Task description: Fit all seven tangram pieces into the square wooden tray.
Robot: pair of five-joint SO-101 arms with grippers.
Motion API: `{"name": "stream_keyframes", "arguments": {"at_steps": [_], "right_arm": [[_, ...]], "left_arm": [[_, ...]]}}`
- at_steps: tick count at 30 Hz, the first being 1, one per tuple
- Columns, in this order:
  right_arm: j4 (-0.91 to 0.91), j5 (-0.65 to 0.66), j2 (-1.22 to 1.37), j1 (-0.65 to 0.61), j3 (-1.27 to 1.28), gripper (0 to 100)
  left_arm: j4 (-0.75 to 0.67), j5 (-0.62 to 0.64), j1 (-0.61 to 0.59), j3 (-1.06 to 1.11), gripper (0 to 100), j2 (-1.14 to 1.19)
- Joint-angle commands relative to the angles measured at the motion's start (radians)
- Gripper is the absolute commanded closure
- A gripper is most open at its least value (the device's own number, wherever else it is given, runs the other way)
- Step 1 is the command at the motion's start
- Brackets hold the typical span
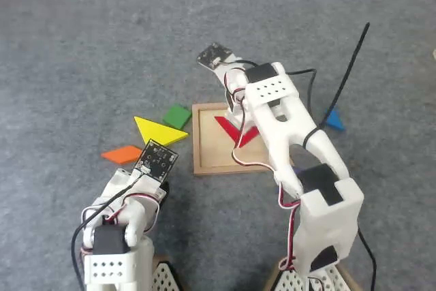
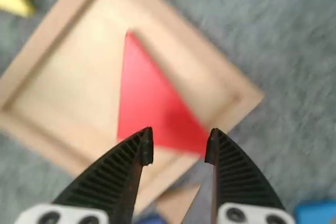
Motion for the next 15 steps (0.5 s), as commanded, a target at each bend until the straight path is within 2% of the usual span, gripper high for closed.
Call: {"name": "stream_keyframes", "arguments": {"at_steps": [1, 7, 15], "right_arm": [[0.122, 0.009, -0.081, 0.015, -0.055, 82.9], [0.185, 0.015, -0.061, 0.018, -0.041, 82.9], [-0.015, 0.015, 0.111, 0.016, -0.031, 82.9]], "left_arm": [[0.005, 0.006, 0.000, -0.005, 79, -0.006], [0.005, 0.006, 0.000, -0.005, 79, -0.006], [0.005, 0.006, 0.000, -0.005, 79, -0.006]]}}
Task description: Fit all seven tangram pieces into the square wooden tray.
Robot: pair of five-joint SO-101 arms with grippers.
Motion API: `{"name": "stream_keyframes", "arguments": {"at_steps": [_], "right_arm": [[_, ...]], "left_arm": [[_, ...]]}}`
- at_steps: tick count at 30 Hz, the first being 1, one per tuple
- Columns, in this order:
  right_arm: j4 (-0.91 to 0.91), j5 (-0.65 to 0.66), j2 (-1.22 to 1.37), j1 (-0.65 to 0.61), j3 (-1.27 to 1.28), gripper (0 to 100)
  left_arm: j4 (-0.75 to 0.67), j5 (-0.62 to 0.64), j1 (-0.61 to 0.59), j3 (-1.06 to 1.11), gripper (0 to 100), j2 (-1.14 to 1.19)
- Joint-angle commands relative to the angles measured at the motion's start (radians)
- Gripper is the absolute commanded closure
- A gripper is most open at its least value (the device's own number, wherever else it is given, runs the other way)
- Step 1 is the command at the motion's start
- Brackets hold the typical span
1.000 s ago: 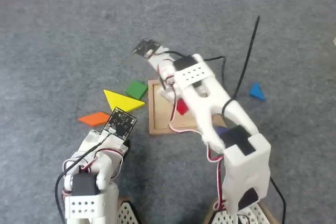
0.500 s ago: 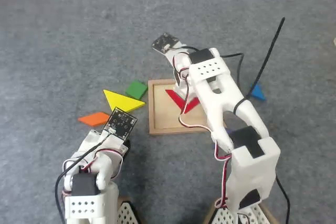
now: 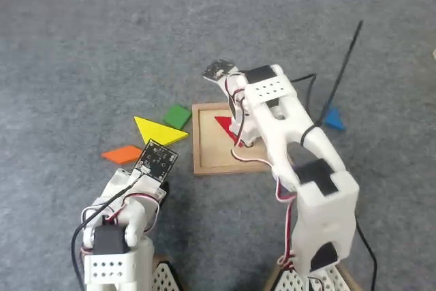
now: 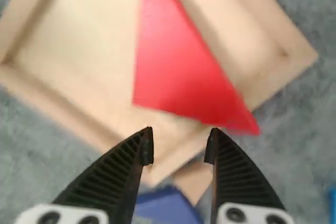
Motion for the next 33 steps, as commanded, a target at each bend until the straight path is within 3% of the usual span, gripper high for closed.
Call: {"name": "stream_keyframes", "arguments": {"at_steps": [1, 13, 20, 27, 33], "right_arm": [[-0.084, 0.014, 0.035, 0.004, -0.038, 82.9], [-0.097, 0.005, 0.087, -0.016, -0.199, 82.9], [-0.058, -0.101, 0.051, 0.002, -0.232, 83.0], [0.051, -0.133, -0.302, 0.051, -0.169, 83.0], [0.047, -0.132, -0.638, 0.045, 0.130, 83.0]], "left_arm": [[0.005, 0.006, 0.000, -0.005, 79, -0.006], [0.005, 0.006, 0.000, -0.005, 79, -0.006], [0.005, 0.006, 0.000, -0.005, 79, -0.006], [0.005, 0.006, 0.000, -0.005, 79, -0.006], [0.005, 0.006, 0.000, -0.005, 79, -0.006]]}}
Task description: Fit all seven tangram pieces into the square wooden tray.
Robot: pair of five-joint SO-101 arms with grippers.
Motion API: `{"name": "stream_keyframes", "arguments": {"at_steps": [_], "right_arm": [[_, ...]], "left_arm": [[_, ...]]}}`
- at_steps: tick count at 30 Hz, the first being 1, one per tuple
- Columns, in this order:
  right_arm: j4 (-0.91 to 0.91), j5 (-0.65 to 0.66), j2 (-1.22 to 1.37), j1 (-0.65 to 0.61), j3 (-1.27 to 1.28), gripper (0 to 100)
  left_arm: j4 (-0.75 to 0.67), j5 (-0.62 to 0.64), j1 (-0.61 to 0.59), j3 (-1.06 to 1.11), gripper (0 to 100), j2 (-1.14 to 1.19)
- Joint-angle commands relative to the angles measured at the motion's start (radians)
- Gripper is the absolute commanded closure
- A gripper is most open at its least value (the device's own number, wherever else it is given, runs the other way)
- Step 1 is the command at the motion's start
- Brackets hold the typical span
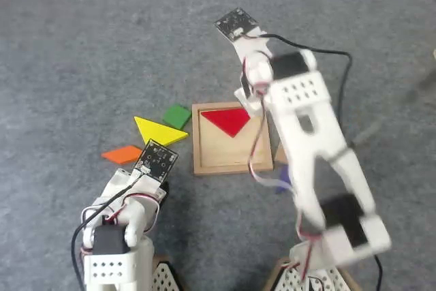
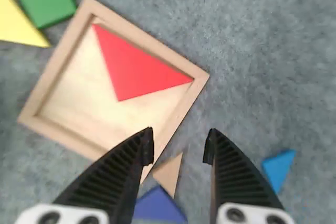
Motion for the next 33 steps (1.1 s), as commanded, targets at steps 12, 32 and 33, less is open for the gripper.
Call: {"name": "stream_keyframes", "arguments": {"at_steps": [12, 32, 33], "right_arm": [[-0.265, -0.015, -0.529, -0.061, 0.819, 83.0], [-0.331, 0.255, -0.806, 0.392, 1.019, 82.6], [-0.331, 0.281, -0.794, 0.430, 1.019, 82.6]], "left_arm": [[0.005, 0.009, 0.061, -0.005, 79, -0.006], [0.005, 0.009, 0.226, -0.005, 79, -0.006], [0.005, 0.009, 0.226, -0.005, 79, -0.006]]}}
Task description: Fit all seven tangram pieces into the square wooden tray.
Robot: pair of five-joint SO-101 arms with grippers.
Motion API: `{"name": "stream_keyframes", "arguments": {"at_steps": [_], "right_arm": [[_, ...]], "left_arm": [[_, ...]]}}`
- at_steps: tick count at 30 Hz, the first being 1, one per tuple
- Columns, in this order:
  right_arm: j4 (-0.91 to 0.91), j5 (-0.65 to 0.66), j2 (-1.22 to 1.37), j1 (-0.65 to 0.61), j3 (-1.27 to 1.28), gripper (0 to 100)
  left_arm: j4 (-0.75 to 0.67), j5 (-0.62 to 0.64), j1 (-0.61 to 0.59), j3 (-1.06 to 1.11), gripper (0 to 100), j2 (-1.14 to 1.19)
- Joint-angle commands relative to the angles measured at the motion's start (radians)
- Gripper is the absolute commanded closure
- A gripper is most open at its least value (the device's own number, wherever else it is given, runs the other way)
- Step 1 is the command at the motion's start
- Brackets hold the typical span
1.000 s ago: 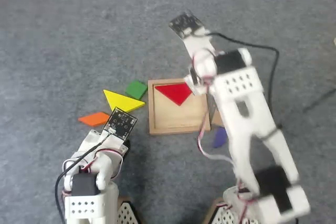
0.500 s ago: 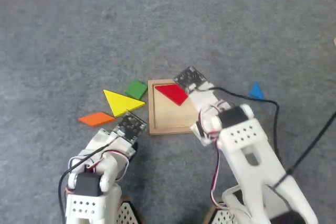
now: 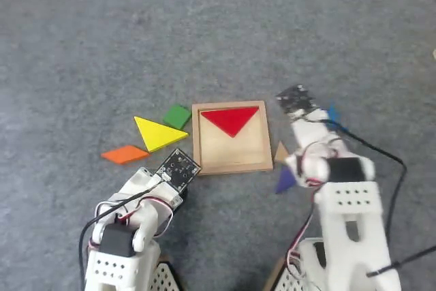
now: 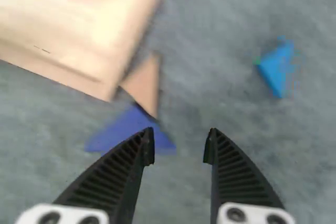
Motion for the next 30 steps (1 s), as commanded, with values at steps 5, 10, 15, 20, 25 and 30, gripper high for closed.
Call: {"name": "stream_keyframes", "arguments": {"at_steps": [5, 10, 15, 20, 25, 30], "right_arm": [[-0.015, 0.132, 0.062, 0.298, -0.055, 82.6], [-0.013, 0.130, 0.096, 0.432, -0.112, 82.6], [0.038, 0.126, 0.097, 0.395, -0.109, 82.6], [0.047, 0.120, 0.101, 0.326, -0.068, 82.7], [0.047, 0.029, 0.101, 0.225, -0.035, 82.8], [0.042, -0.087, 0.096, 0.097, -0.008, 82.8]], "left_arm": [[0.000, 0.006, 0.008, -0.005, 79, -0.006], [0.000, 0.006, 0.008, -0.005, 79, -0.006], [-0.015, 0.005, 0.002, -0.002, 79, -0.006], [-0.014, 0.005, 0.008, -0.002, 79, -0.006], [-0.014, 0.005, -0.002, -0.002, 79, -0.006], [-0.017, 0.002, -0.037, -0.002, 79, -0.006]]}}
